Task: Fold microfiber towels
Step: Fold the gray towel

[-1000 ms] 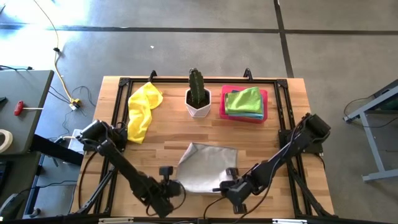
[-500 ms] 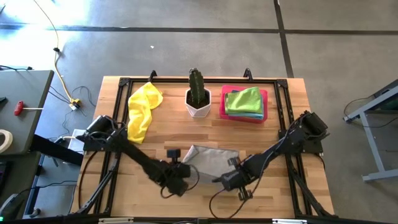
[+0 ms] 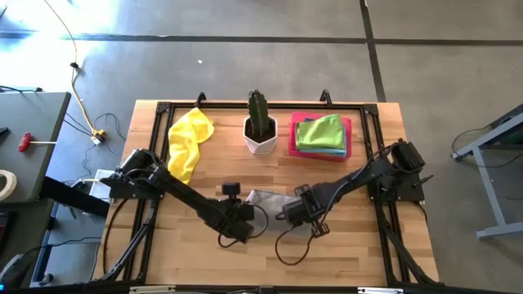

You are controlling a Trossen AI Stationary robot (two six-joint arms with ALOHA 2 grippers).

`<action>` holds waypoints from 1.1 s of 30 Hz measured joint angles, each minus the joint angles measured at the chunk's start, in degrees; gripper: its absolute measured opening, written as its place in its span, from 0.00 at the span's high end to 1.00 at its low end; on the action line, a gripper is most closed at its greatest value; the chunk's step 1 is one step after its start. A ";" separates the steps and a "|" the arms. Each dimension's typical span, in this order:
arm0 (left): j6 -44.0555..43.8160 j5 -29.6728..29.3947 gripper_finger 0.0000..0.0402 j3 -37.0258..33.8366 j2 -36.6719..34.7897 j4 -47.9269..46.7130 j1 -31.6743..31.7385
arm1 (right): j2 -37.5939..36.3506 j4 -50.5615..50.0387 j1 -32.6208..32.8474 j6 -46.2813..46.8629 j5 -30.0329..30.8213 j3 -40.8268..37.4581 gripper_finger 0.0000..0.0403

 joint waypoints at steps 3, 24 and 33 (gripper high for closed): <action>0.07 -0.11 1.00 -0.16 0.00 -0.24 0.82 | 0.00 0.73 -1.30 -0.47 0.43 -1.10 1.00; 2.51 -2.53 1.00 -4.66 -0.02 1.66 6.03 | 0.02 1.22 -4.93 -0.35 3.74 -3.07 0.84; 3.53 -2.95 1.00 -4.66 -0.02 2.00 8.05 | 0.02 -7.21 -4.86 8.26 4.55 -3.07 0.74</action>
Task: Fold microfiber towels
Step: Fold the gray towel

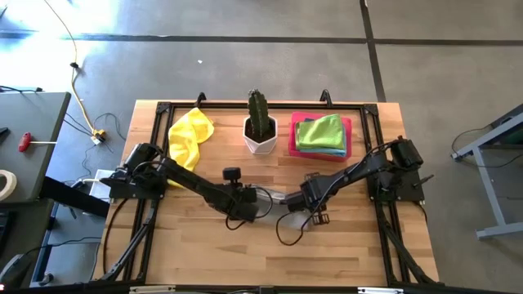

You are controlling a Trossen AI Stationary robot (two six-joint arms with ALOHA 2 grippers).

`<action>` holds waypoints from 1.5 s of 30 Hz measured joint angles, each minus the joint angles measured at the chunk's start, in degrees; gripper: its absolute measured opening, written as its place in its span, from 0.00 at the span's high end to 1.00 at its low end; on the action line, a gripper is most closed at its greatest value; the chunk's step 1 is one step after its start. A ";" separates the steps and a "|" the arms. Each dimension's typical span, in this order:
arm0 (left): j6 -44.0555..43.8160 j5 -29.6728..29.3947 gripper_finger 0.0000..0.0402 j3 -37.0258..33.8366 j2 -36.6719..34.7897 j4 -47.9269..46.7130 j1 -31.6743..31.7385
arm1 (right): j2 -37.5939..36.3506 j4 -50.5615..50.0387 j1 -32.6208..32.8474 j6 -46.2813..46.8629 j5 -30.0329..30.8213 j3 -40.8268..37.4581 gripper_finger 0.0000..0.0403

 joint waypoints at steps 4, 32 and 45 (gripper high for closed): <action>1.44 -0.02 1.00 0.00 0.00 0.87 0.19 | 0.00 0.37 1.66 1.34 0.68 0.00 0.74; -3.25 -4.18 1.00 0.02 0.00 1.16 5.74 | -1.23 23.80 10.13 6.42 14.03 0.00 0.74; -3.24 -8.64 1.00 0.04 0.00 1.16 3.79 | 2.30 27.98 5.79 -0.17 13.20 0.00 0.74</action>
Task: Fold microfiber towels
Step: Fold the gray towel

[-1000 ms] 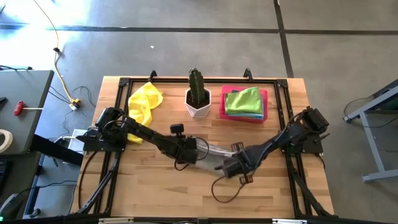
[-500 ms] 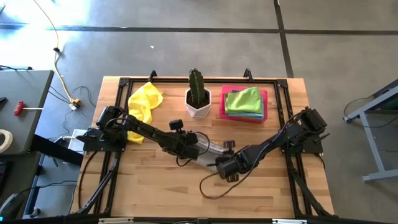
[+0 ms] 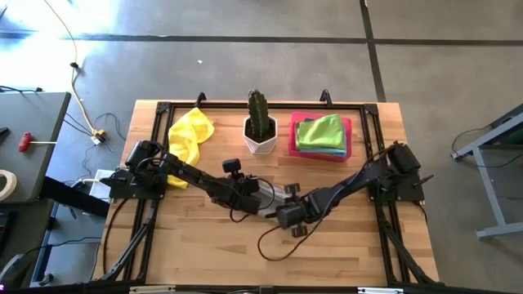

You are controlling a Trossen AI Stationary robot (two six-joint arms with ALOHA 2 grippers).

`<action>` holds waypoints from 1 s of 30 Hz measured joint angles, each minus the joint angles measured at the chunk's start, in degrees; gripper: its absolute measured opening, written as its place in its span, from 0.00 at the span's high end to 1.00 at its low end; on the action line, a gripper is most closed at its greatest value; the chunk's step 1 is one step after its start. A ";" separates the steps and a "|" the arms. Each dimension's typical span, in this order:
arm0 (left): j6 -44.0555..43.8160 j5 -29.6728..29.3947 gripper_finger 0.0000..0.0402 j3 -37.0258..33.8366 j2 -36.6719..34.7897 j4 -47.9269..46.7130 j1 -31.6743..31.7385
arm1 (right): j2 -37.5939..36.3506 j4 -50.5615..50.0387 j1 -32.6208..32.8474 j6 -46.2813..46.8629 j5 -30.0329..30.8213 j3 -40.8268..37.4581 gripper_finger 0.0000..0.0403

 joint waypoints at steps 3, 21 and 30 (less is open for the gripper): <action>-0.45 -0.71 1.00 0.00 0.00 -0.07 -0.37 | 1.40 -0.26 -1.22 -0.88 -0.26 0.00 0.74; 0.15 -0.61 0.99 0.00 0.00 -0.14 -0.27 | -0.14 -8.23 -3.46 0.61 0.85 0.00 0.74; 5.83 0.77 0.81 0.00 0.00 -0.05 1.24 | -0.23 -6.71 2.84 7.36 -0.16 0.00 0.74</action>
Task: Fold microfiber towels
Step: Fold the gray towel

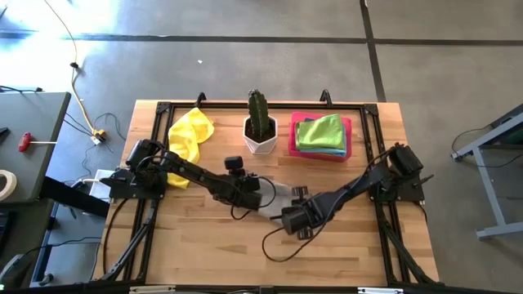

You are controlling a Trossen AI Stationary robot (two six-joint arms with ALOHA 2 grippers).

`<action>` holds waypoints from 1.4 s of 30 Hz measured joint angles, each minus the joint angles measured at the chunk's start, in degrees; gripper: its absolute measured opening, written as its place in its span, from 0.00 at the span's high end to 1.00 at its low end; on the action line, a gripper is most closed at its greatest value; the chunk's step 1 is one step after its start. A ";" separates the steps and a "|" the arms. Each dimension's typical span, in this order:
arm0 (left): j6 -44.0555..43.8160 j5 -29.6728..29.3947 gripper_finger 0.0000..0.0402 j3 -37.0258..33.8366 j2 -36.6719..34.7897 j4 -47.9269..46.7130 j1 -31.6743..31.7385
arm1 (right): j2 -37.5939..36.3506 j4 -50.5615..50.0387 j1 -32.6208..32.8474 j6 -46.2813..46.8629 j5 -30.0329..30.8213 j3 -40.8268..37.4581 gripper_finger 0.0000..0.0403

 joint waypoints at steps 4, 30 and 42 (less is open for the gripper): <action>1.40 -1.60 0.69 0.00 0.00 -0.08 0.00 | 0.32 0.74 1.08 1.52 -0.38 0.00 0.74; 7.59 17.32 0.62 -4.41 -0.04 17.20 -5.23 | -0.12 1.56 9.03 8.76 6.65 0.00 0.74; 2.47 22.61 0.62 -7.36 -0.33 17.83 -7.98 | 3.58 2.48 4.42 7.75 0.45 0.00 0.74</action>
